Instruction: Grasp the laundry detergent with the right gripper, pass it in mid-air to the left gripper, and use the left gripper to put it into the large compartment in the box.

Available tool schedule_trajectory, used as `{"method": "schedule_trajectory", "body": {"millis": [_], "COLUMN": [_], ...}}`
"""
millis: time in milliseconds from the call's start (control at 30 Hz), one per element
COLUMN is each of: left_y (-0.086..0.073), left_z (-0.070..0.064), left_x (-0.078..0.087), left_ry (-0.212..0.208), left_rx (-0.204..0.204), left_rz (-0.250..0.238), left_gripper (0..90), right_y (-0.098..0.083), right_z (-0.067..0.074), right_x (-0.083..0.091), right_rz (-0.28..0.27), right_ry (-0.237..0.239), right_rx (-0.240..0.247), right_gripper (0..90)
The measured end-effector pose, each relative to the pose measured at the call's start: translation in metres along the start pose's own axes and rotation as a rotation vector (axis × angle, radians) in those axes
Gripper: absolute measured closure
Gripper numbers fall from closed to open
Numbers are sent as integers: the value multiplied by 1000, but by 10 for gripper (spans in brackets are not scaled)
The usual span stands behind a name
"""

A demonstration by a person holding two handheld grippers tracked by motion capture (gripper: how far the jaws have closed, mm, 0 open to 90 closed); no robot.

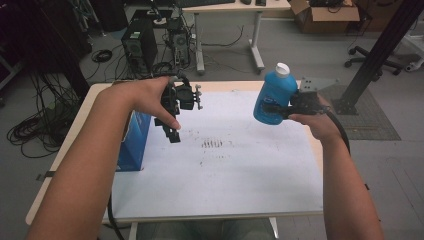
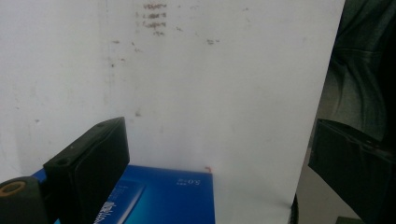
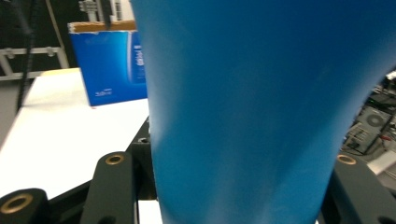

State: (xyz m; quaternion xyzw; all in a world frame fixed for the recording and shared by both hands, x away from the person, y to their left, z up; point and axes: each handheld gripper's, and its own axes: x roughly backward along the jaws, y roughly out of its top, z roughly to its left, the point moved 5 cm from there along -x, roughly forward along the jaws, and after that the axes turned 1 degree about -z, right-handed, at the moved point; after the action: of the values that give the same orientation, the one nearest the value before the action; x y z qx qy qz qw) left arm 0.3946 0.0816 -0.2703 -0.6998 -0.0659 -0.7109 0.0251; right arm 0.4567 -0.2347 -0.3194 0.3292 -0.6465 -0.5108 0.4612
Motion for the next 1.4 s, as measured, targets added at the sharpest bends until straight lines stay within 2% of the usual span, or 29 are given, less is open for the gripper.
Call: {"method": "schedule_trajectory", "body": {"millis": [167, 267, 300, 333, 433, 833, 1067, 1400], "left_y": [1, 3, 3, 3, 5, 13, 17, 22], "left_z": [0, 1, 1, 1, 1, -3, -5, -8], "left_x": [4, 8, 8, 9, 11, 21, 24, 25], "left_ry": [4, 3, 3, 3, -2, -12, -14, -15], "left_rx": [-1, -4, -4, -5, -5, -25, -35, -47], "left_rz": [0, -1, -1, 0, 3, -3, -4, 0], "left_gripper": [53, 53, 53, 53, 53, 53, 52, 52], "right_y": [7, 14, 14, 16, 17, 6, 2, -9], "right_z": [7, 16, 16, 20, 26, 47, 60, 75], "right_x": [3, 4, 4, 4, 3, -10, -23, -43], "right_rz": [11, 15, 15, 21, 45, 91, 87, 70], "right_ry": [37, 85, 85, 107, 133, 218, 269, 317], "right_rx": [20, 42, 42, 53, 71, 110, 123, 114], "right_gripper": [450, 450, 450, 450, 450, 450, 451, 451]}}
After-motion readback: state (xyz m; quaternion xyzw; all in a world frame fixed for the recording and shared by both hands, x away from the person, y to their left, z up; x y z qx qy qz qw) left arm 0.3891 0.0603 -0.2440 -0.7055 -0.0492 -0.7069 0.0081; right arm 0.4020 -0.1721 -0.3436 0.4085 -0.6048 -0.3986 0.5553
